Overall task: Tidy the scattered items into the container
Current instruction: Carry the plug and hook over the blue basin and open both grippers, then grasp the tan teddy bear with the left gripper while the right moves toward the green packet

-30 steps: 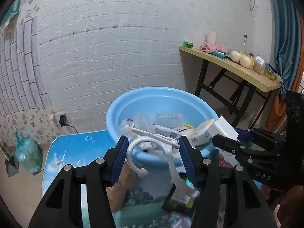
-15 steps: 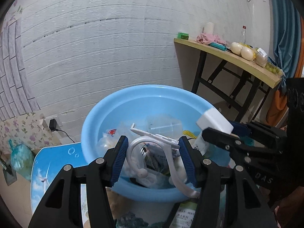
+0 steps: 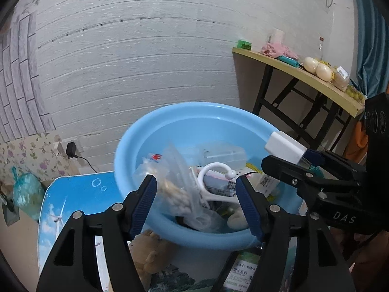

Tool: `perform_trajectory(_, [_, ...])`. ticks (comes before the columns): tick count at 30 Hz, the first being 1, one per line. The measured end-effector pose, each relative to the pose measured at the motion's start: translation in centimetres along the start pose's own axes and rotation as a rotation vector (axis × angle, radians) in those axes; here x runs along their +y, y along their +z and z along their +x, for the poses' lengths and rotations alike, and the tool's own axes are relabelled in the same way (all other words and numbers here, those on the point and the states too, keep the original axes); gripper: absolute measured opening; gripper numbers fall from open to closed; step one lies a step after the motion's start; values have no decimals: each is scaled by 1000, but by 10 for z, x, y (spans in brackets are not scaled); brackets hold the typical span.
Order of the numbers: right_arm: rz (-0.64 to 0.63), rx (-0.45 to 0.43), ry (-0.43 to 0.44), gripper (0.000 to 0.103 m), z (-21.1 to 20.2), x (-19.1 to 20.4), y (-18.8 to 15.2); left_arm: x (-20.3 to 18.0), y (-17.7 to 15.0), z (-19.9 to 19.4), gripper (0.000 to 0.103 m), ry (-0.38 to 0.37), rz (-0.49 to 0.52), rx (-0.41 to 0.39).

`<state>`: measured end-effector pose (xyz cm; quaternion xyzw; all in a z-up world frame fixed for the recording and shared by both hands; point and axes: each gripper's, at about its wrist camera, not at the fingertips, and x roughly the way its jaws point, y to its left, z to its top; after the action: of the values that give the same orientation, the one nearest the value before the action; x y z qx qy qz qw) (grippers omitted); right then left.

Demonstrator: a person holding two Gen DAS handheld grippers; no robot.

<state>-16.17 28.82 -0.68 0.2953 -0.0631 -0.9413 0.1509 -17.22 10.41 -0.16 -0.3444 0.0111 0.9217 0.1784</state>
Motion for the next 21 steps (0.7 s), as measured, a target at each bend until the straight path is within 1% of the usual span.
perform_trajectory(6, [-29, -3, -11, 69, 1, 12, 1, 12, -3, -15, 69, 26, -17, -18])
perform_trajectory(9, [-38, -3, -31, 70, 6, 17, 3, 21, -6, -21, 70, 40, -32, -26])
perform_trajectory(12, [-43, -4, -27, 71, 9, 21, 7, 29, -8, -25, 70, 57, -43, -27])
perform_trajectory(21, [-49, -31, -59, 71, -1, 19, 13, 60, -22, -30, 71, 107, -91, -17])
